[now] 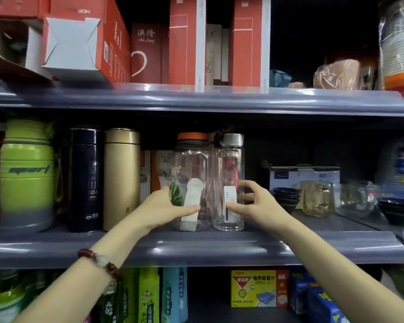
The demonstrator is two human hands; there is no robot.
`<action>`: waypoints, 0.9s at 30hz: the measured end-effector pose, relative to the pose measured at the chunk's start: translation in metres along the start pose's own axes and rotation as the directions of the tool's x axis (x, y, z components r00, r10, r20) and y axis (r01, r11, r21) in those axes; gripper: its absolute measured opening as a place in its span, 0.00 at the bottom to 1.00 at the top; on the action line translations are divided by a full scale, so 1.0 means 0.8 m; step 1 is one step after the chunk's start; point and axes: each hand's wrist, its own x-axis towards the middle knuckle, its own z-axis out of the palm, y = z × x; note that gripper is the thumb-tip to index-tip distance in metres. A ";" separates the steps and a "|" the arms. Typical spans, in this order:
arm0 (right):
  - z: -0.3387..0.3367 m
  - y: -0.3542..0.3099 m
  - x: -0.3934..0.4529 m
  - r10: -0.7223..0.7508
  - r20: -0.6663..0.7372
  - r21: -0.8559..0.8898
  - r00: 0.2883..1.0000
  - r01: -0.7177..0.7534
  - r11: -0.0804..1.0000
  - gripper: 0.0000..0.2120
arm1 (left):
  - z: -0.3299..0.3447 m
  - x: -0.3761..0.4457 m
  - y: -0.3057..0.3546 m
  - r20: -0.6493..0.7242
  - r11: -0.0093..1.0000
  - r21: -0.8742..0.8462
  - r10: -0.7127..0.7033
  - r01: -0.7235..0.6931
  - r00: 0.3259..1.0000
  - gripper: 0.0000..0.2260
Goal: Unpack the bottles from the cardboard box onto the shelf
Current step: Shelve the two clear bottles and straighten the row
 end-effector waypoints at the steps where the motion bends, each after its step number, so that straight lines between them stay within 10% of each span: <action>1: -0.001 0.000 0.000 0.001 0.007 0.002 1.000 -0.001 1.000 0.30 | -0.012 0.004 -0.006 0.068 0.997 -0.071 -0.020 0.025 0.998 0.49; 6: -0.007 -0.002 0.004 0.042 0.080 0.086 0.996 -0.049 0.995 0.30 | -0.015 0.014 -0.004 0.248 0.938 -0.327 -0.031 0.114 0.968 0.38; 13: 0.002 -0.003 0.004 0.045 -0.019 0.011 0.999 -0.045 0.999 0.40 | 0.023 -0.002 0.007 -0.161 0.998 -0.032 0.048 -0.054 0.986 0.49; 18: 0.001 -0.004 0.005 0.052 0.043 0.004 0.998 -0.052 0.999 0.38 | -0.013 0.002 -0.006 0.151 0.982 -0.188 0.050 -0.021 0.987 0.41; 23: 0.000 -0.008 0.005 0.054 0.073 0.013 0.996 -0.055 0.998 0.35 | -0.001 0.003 -0.001 0.133 0.986 -0.162 0.069 -0.047 0.989 0.22; 27: 0.003 -0.010 0.004 0.057 0.065 0.020 0.996 -0.058 0.998 0.36 | 0.004 0.003 0.002 0.044 0.991 -0.131 0.042 -0.036 0.998 0.28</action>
